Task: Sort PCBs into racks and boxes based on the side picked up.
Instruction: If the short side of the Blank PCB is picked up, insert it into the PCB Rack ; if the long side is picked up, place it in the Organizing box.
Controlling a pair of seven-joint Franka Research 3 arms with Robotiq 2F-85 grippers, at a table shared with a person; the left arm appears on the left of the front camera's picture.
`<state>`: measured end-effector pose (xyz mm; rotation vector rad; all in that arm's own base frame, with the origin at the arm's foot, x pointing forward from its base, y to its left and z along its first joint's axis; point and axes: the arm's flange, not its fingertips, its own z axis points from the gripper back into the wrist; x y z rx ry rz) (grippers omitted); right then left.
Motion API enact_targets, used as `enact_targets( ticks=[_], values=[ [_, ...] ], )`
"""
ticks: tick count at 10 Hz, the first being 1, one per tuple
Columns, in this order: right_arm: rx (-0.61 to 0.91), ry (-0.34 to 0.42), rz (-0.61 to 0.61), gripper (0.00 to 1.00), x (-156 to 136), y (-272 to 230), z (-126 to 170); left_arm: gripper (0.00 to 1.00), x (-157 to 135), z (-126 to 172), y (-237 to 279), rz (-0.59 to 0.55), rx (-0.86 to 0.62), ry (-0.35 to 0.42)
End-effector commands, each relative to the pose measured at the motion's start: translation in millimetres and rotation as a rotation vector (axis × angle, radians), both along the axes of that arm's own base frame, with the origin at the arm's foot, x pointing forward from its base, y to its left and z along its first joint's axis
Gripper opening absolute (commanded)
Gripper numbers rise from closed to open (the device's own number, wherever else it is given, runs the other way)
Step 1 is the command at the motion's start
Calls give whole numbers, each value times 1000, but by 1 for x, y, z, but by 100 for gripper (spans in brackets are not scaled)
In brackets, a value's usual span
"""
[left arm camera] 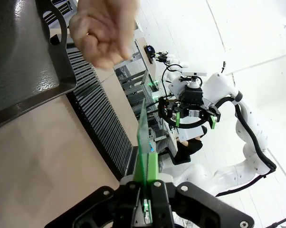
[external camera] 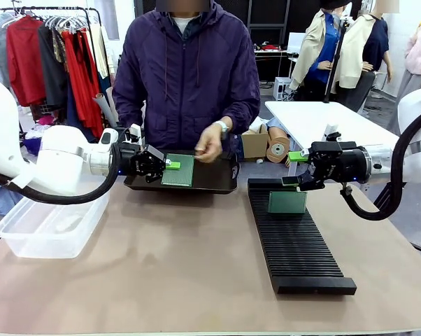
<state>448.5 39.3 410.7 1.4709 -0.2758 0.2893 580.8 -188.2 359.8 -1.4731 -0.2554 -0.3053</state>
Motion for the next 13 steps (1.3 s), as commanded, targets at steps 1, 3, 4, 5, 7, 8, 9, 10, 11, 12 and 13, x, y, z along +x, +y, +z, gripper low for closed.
enact_targets(
  ticks=[1,3,4,5,7,8,9,10,11,12,13],
  values=[
    [-3,-17,4,100,-1,1,1,0,0,1,0,6,-10,1],
    [-3,-17,4,100,-1,1,1,0,0,1,0,6,-10,1],
    [-3,-17,4,100,-1,1,1,0,0,1,0,6,-10,1],
    [-3,-17,4,100,-1,1,1,0,0,1,0,6,-10,1],
    [-3,-17,4,100,-1,1,1,0,0,1,0,6,-10,1],
    [-3,-17,4,100,-1,1,1,0,0,1,0,6,-10,1],
    [-3,-17,4,100,-1,1,1,0,0,1,0,6,-10,1],
    [-3,-17,4,100,-1,1,1,0,0,1,0,6,-10,1],
    [-3,-17,4,100,-1,1,1,0,0,1,0,6,-10,1],
    [-3,-17,4,100,-1,1,1,0,0,1,0,6,-10,1],
    [-3,-17,4,100,-1,1,1,0,0,1,0,6,-10,1]
  ],
)
